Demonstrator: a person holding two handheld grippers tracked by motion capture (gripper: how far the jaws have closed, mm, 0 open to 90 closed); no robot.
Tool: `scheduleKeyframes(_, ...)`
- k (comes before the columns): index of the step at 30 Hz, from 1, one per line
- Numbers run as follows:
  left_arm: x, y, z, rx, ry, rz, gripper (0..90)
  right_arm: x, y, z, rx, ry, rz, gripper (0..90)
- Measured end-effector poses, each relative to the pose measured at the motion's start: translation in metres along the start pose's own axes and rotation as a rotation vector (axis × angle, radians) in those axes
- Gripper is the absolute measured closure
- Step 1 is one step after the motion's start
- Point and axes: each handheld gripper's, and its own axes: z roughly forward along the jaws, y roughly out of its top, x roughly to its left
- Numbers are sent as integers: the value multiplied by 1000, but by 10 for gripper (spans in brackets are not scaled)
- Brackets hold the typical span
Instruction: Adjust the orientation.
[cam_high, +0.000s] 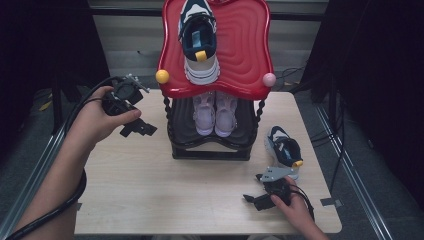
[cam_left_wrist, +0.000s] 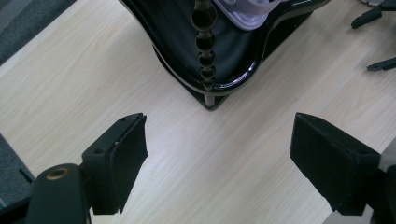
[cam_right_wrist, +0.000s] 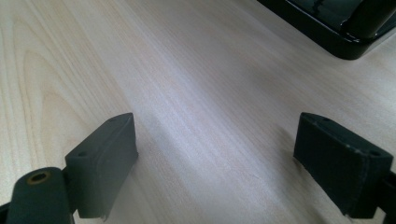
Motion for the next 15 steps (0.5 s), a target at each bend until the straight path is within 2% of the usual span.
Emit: scheduleKeyframes(15,-4,-14,42,-24,-26,-35,185,0,0,0,-2,0,0,125)
